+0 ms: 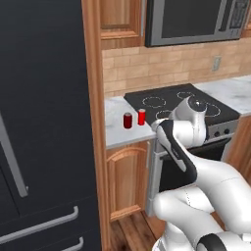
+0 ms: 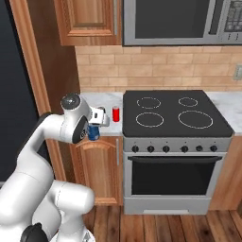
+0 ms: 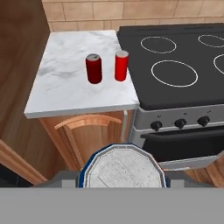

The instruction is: Four empty soda cans are scattered around the kitchen. Gather all the cans and cluster them next to the stove for recycling.

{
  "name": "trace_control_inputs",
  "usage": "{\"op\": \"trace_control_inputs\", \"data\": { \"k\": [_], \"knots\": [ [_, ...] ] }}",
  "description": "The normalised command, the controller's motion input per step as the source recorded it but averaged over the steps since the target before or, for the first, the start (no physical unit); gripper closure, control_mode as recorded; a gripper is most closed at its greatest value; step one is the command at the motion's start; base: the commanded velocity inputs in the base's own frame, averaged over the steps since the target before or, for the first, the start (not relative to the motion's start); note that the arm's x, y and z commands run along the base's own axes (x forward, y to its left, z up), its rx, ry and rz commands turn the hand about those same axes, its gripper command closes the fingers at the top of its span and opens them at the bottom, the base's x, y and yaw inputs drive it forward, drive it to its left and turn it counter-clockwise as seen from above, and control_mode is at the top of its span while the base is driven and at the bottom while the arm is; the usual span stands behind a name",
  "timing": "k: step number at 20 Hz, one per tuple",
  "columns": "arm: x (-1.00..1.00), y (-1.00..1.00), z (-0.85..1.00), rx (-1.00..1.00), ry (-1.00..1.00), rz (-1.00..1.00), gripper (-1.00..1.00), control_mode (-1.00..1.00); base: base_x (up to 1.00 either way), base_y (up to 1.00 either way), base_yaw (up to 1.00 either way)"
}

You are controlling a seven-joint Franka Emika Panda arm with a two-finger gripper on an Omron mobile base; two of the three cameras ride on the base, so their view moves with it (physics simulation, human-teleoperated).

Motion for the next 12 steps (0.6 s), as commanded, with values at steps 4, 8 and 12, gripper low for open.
{"op": "trace_control_inputs", "data": {
  "k": [4, 8, 12],
  "knots": [
    [0.00, 0.00, 0.00, 0.00, 0.00, 0.00, 1.00, 1.00, 0.19, -0.52, 0.22],
    [0.00, 0.00, 0.00, 0.00, 0.00, 0.00, 1.00, 1.00, 0.18, -0.47, 0.21],
    [0.00, 0.00, 0.00, 0.00, 0.00, 0.00, 1.00, 1.00, 0.29, -0.08, 0.16]
  ]
}}
